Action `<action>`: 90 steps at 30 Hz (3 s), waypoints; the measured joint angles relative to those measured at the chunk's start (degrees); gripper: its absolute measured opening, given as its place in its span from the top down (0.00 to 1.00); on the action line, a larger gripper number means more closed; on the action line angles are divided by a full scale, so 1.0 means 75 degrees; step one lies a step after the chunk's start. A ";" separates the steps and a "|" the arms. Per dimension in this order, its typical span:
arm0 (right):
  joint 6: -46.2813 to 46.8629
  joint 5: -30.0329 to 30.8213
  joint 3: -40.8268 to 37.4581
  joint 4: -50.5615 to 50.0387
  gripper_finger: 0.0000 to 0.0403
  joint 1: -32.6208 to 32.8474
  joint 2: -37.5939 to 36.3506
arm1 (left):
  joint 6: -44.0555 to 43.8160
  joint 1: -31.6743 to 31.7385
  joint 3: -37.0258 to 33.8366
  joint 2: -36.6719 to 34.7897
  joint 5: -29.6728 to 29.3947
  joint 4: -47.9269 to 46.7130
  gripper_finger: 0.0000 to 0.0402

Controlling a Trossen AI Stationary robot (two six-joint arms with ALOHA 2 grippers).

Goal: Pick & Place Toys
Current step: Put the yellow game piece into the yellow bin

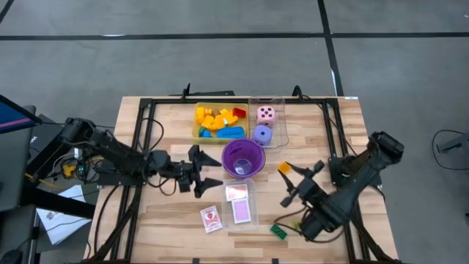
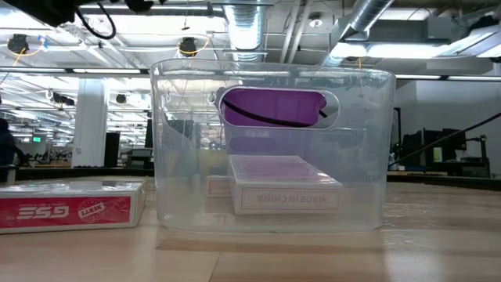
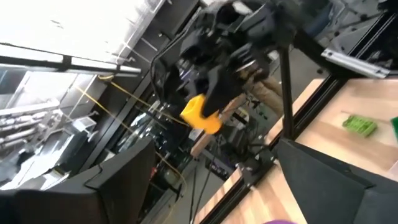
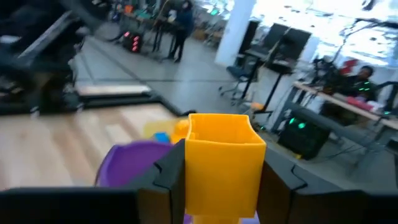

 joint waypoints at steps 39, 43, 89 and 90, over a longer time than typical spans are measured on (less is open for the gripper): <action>-1.2295 -0.3809 0.0399 1.3712 0.66 -0.1340 0.0484 | 0.2599 -0.2669 0.0259 0.0140 -0.2469 0.0277 0.10; -1.2511 -0.5263 0.0399 1.4549 0.68 -0.1637 0.0484 | 0.3551 -0.3216 0.0259 0.0140 -0.3334 0.0446 0.10; -1.0387 -0.9956 -0.0358 1.6890 0.67 -0.3584 0.1600 | 0.3004 -0.2830 0.0268 0.0134 -0.3262 0.0155 0.05; -1.0385 -0.9955 -0.0358 1.6891 0.66 -0.3584 0.1600 | 0.2945 -0.2785 0.0265 0.0134 -0.3265 0.0076 0.06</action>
